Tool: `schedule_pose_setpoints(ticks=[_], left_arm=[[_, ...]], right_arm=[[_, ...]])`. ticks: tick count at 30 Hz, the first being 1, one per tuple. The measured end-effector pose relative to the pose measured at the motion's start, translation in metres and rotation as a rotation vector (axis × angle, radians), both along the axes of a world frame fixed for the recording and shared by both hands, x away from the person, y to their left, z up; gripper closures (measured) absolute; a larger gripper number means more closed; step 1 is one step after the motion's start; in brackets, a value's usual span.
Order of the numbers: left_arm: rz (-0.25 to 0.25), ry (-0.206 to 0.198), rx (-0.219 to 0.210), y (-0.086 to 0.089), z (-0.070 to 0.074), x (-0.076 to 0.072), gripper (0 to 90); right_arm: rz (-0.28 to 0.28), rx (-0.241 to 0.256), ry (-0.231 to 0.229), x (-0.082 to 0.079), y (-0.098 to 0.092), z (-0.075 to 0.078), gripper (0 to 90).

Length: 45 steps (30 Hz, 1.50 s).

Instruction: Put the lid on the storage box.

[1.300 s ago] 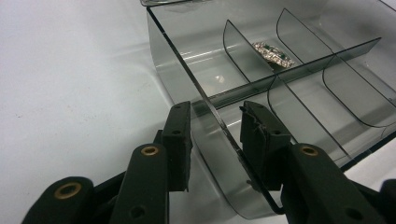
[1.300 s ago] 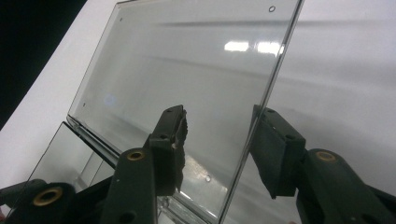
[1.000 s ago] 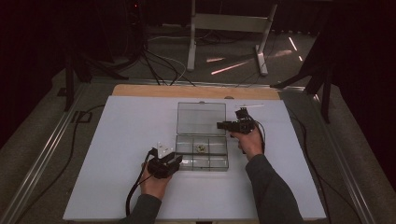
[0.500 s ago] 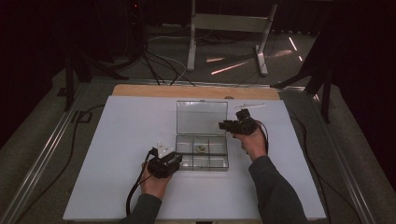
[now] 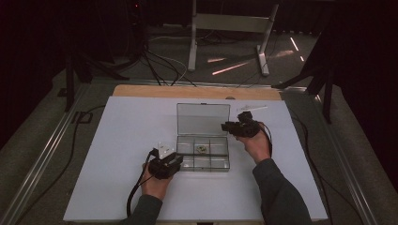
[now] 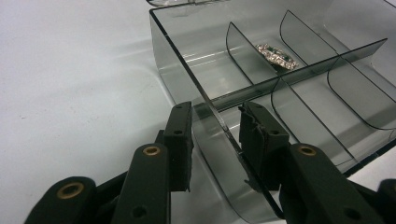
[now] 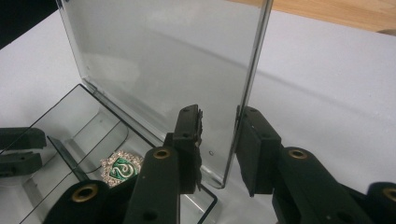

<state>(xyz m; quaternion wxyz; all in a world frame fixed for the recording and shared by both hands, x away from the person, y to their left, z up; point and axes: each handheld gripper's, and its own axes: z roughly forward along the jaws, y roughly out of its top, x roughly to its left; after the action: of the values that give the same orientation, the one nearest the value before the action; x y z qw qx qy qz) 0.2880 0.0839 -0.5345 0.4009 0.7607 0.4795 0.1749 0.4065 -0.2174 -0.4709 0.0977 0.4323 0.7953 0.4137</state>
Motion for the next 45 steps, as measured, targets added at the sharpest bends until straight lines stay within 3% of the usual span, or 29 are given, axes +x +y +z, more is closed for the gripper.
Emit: schedule_pose_setpoints(ticks=[14,33,45], left_arm=[[-0.001,-0.002,0.002,0.0,0.0,0.0,66.0],[-0.005,-0.005,0.004,-0.001,0.0,-0.001,67.5],[-0.006,-0.004,0.009,-0.001,0.001,-0.001,68.1]], right_arm=[[0.021,-0.045,-0.04,-0.011,0.002,0.005,71.7],[0.032,-0.058,-0.053,-0.022,-0.002,0.007,71.6],[0.045,-0.093,-0.079,-0.03,-0.001,0.008,71.4]])
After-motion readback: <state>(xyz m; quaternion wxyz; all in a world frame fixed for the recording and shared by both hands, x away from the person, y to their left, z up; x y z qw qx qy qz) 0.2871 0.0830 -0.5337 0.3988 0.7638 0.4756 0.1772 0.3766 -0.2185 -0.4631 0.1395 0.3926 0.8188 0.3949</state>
